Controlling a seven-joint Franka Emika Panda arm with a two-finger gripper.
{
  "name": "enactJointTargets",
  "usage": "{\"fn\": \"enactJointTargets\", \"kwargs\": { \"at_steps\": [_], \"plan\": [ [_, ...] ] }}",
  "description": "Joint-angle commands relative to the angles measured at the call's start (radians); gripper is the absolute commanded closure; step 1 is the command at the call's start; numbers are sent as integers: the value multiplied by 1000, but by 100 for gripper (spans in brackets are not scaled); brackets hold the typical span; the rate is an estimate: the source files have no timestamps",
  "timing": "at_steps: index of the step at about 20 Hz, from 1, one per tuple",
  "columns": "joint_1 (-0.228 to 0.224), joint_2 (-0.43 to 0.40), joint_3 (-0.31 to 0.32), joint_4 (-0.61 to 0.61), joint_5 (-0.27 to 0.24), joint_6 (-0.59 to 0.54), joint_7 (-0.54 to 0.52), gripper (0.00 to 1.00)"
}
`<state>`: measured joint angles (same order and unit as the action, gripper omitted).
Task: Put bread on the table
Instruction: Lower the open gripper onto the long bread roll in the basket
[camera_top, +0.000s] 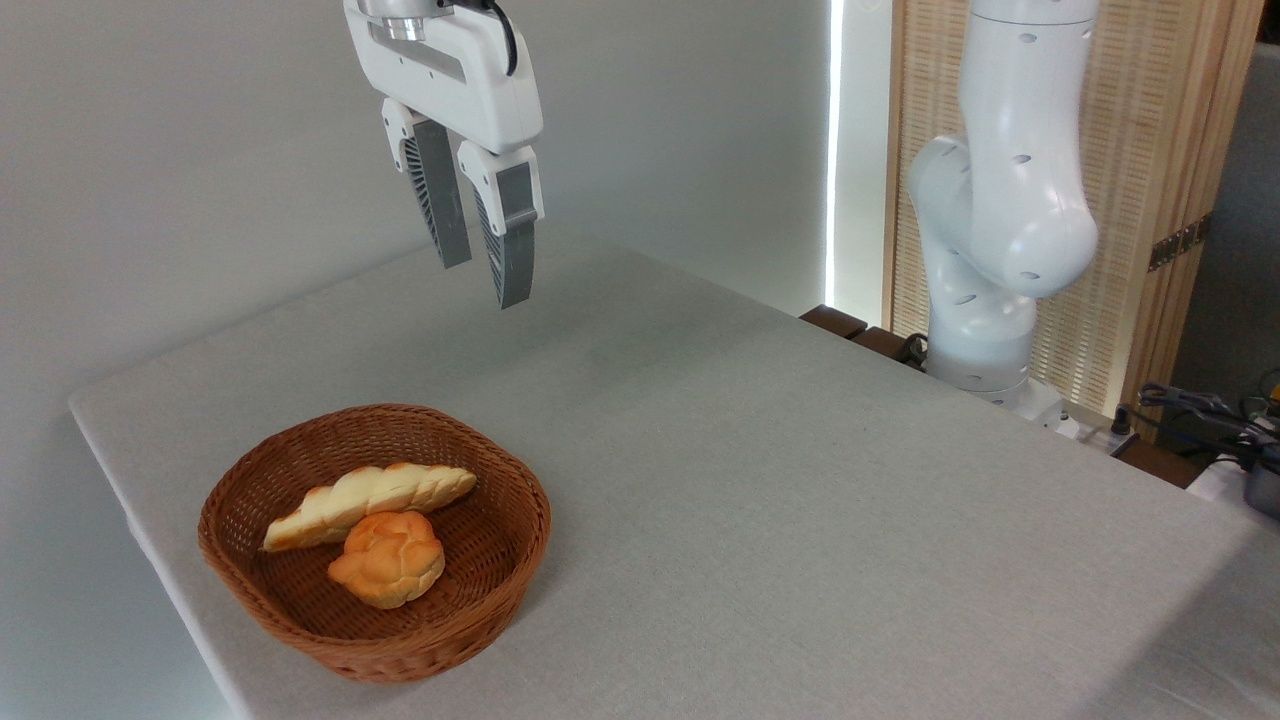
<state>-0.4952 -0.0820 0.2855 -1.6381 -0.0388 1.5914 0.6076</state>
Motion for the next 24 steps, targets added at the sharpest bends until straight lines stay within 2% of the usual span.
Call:
{"fn": "enactJointTargets", "kwargs": {
  "at_steps": [1, 13, 19, 24],
  "plan": [
    [-5, 10, 11, 20, 4, 1, -6, 0],
    [-5, 24, 11, 15, 13, 8, 0, 0],
    [-3, 80, 12, -84, 13, 293, -2, 0],
    [-8, 198, 3, -106, 8, 445, 0, 0]
  ]
}}
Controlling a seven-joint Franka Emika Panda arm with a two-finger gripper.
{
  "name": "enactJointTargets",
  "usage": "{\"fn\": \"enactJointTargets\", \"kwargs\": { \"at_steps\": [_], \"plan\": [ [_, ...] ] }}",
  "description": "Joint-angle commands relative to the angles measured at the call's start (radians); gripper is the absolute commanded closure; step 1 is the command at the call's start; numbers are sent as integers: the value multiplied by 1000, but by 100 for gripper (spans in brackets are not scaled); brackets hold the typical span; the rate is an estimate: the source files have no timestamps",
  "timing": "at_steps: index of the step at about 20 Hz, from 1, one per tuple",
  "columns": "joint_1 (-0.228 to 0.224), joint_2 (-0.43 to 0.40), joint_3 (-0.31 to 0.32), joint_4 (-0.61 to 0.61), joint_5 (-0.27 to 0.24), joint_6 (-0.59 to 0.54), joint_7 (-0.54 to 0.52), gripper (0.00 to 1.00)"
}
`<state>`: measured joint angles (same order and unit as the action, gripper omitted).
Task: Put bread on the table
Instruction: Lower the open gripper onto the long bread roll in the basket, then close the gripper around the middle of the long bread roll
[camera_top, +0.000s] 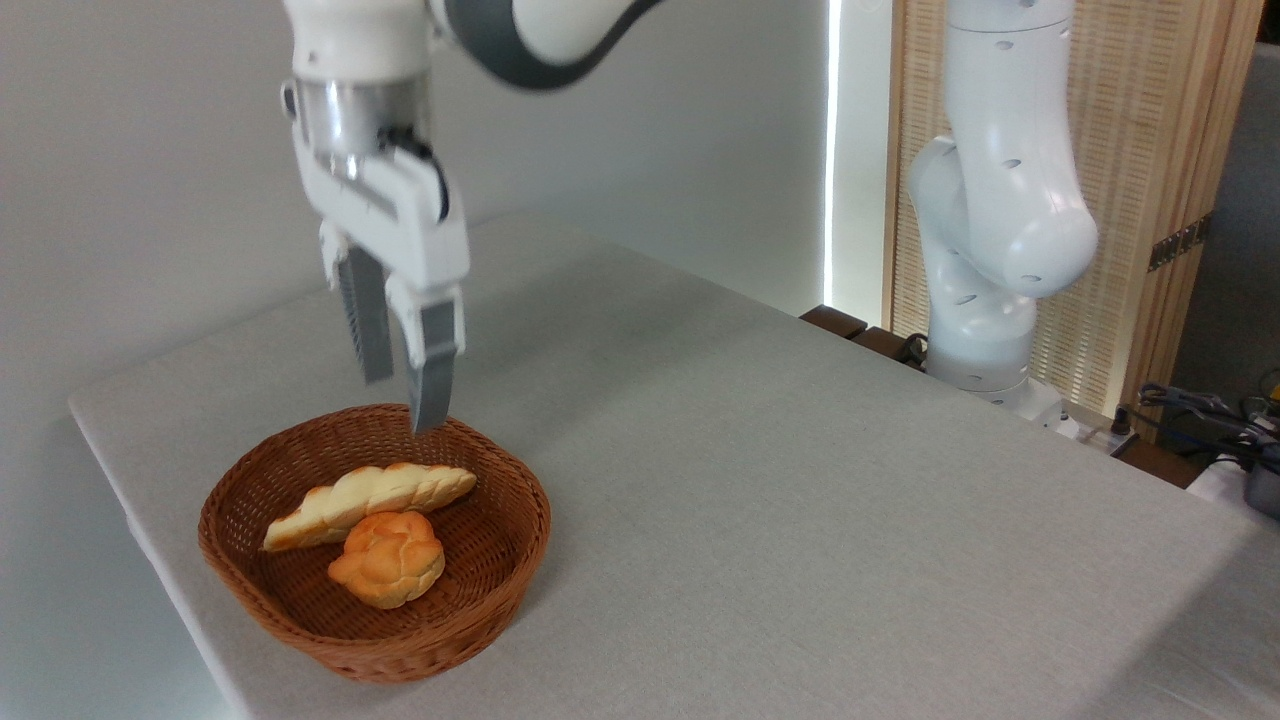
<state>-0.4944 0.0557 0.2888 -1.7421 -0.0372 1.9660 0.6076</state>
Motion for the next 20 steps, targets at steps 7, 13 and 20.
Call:
{"fn": "enactJointTargets", "kwargs": {
  "at_steps": [7, 13, 20],
  "plan": [
    [-19, 187, -36, 0, 7, 206, -2, 0],
    [-19, 194, -82, 1, -1, 208, -2, 0],
    [-19, 196, -106, 0, 6, 203, 0, 3]
  ]
}}
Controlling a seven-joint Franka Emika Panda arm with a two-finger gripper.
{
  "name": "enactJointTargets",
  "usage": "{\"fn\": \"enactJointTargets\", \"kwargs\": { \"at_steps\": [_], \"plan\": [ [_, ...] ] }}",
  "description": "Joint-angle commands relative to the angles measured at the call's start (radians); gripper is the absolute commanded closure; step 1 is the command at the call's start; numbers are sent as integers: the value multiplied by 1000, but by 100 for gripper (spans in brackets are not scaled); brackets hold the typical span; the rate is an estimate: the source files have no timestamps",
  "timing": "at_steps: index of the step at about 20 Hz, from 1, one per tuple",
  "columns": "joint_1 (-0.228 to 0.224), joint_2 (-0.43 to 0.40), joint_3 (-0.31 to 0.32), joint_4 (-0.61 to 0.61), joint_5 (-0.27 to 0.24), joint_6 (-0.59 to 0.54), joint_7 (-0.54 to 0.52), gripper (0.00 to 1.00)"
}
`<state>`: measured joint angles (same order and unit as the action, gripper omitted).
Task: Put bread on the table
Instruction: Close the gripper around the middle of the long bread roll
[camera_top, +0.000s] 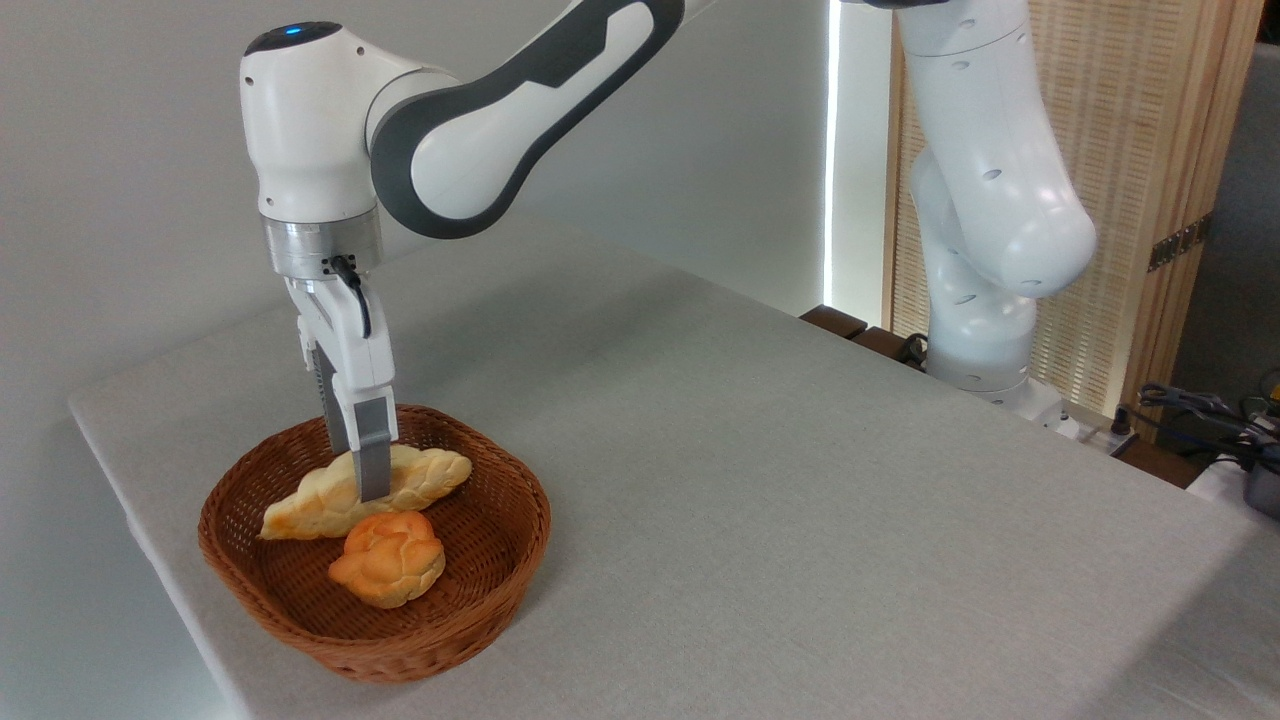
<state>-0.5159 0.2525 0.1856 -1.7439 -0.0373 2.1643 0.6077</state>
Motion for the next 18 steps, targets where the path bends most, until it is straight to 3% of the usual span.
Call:
{"fn": "enactJointTargets", "kwargs": {
  "at_steps": [1, 8, 12, 18],
  "plan": [
    [5, 4, -3, 1, 8, 5, 0, 9],
    [14, 11, 2, 1, 10, -6, 59, 63],
    [14, 8, 3, 1, 10, -8, 55, 75],
    [16, 2, 5, 1, 8, -8, 52, 76]
  ]
}}
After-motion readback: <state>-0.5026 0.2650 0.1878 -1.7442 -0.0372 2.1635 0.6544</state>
